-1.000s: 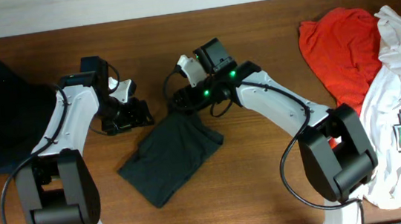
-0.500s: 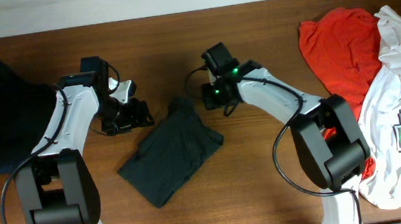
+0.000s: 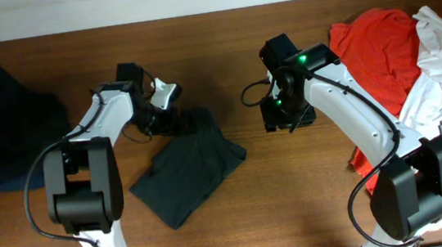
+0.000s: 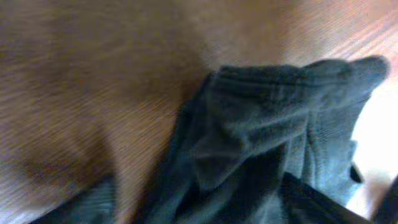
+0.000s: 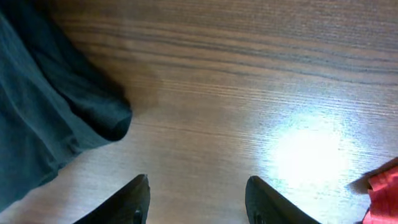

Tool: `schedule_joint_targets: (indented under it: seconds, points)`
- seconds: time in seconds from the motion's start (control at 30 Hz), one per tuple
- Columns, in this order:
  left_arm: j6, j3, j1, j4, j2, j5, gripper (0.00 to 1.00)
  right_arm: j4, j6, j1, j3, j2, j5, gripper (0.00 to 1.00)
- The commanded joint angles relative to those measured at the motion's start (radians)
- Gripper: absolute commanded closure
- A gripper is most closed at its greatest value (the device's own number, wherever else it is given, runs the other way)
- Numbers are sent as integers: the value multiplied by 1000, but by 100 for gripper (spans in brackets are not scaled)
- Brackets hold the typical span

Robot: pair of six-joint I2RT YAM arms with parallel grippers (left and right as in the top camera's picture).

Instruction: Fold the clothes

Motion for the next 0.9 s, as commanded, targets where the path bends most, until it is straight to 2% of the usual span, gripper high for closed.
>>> schedule_joint_targets:
  seconds: [0.0, 0.03, 0.07, 0.1, 0.13, 0.3, 0.4, 0.5, 0.67, 0.87]
  points:
    - [15, -22, -61, -66, 97, 17, 67, -10, -21, -4, 8, -5, 20, 47]
    - [15, -22, -79, -92, 97, 16, 76, -10, -21, -5, 8, -5, 20, 47]
    - [16, -22, -92, -111, 97, 16, 81, -8, -21, -6, 8, -5, 21, 47]
    - [15, -22, -100, -122, 97, -16, 94, -3, -22, -6, 8, -5, 20, 47]
    - [14, -16, -98, -127, 96, -53, 100, -3, -25, -6, 8, -5, 21, 47]
    - [-54, 151, 27, -208, 67, -183, 100, -6, -40, -6, 8, -5, 53, 47]
    - [-72, 314, 206, -243, -26, -184, 100, -6, -40, -6, 8, -5, 66, 47]
    - [-72, 352, 341, -248, -109, -183, 100, -5, -40, -6, 8, -5, 69, 47]
    - [-97, 355, 539, -178, -210, -181, 100, -5, -40, -6, 8, -5, 69, 47]
    - [-99, 356, 650, -3, -267, -181, 99, -5, -36, -5, 8, -5, 68, 47]
